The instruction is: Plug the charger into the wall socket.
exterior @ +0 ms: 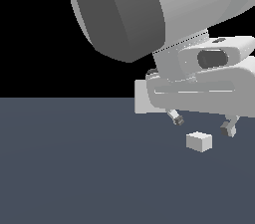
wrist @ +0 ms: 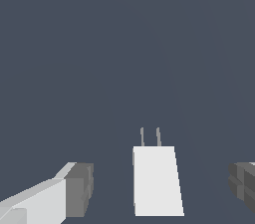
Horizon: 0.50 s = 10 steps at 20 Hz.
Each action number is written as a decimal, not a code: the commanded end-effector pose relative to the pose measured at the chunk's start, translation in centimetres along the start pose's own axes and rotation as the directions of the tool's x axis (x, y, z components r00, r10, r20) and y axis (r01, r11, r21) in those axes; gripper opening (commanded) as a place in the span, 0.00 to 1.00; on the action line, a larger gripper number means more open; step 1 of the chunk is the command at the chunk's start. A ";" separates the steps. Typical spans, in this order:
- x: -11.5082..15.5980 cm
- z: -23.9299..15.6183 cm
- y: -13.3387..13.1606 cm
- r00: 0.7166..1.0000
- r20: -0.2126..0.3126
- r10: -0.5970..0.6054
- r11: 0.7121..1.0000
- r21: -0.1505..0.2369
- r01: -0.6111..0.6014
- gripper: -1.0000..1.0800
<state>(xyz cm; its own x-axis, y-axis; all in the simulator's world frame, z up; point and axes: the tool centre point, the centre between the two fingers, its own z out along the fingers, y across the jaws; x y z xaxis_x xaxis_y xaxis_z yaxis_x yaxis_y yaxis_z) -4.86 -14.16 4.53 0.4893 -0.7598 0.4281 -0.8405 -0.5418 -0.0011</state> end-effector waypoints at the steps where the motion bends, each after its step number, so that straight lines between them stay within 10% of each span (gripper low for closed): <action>1: -0.6 1.1 0.1 1.000 0.001 0.000 1.000 -0.001 0.000 0.96; 10: -1.5 3.1 0.0 1.000 0.001 0.000 1.000 -0.001 0.000 0.96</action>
<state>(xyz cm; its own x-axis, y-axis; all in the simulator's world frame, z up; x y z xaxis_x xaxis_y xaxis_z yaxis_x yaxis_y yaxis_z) -4.96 -14.17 1.26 0.4898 -0.7605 0.4264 -0.8408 -0.5413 0.0003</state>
